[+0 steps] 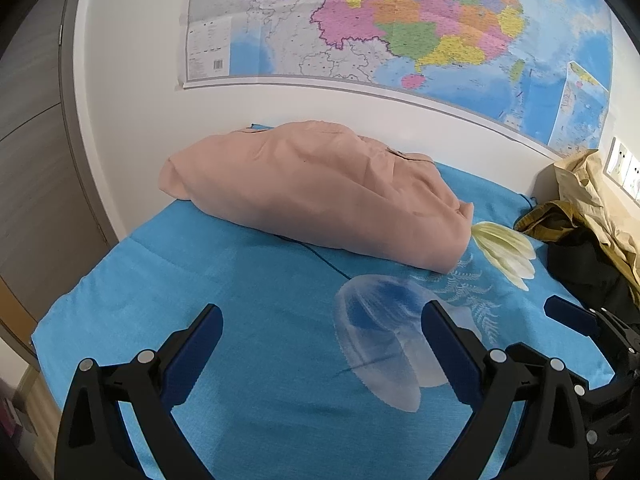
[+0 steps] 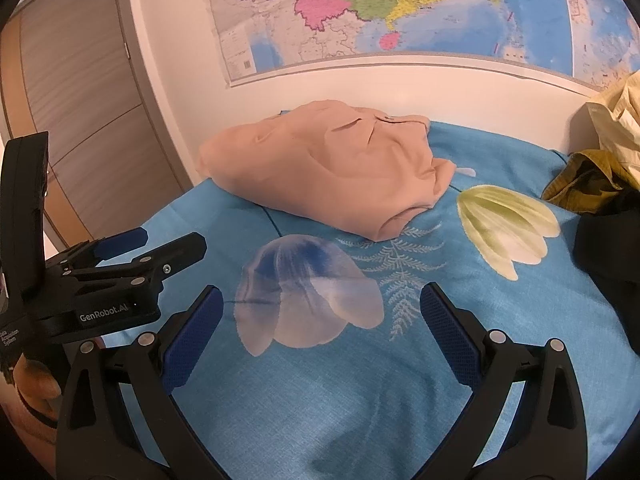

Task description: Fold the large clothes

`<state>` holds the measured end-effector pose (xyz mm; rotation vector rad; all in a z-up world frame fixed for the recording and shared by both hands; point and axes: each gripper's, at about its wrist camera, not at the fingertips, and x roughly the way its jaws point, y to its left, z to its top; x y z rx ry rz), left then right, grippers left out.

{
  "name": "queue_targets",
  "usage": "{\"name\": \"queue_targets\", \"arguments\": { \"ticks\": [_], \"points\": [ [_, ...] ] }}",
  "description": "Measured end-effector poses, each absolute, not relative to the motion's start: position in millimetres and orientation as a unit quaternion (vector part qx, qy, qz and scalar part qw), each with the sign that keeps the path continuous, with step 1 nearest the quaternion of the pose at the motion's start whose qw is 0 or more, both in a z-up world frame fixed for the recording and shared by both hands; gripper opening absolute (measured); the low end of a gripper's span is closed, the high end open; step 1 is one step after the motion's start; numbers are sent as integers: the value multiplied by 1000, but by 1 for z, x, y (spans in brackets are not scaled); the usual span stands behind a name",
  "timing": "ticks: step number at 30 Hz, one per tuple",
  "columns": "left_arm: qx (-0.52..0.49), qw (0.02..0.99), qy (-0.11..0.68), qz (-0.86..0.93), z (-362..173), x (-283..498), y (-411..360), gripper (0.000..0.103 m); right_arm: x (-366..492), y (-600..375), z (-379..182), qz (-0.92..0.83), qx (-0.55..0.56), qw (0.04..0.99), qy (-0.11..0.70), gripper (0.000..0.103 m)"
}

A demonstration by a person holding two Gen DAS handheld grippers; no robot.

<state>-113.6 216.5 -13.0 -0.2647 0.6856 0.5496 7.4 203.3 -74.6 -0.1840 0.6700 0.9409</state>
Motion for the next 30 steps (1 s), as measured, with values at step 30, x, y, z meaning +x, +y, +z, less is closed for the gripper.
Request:
{"name": "queue_targets", "arguments": {
  "ticks": [30],
  "points": [
    [-130,895,336,265,-15,-113,219,96,8,203,-75,442,-82,835,319,97]
  ]
}}
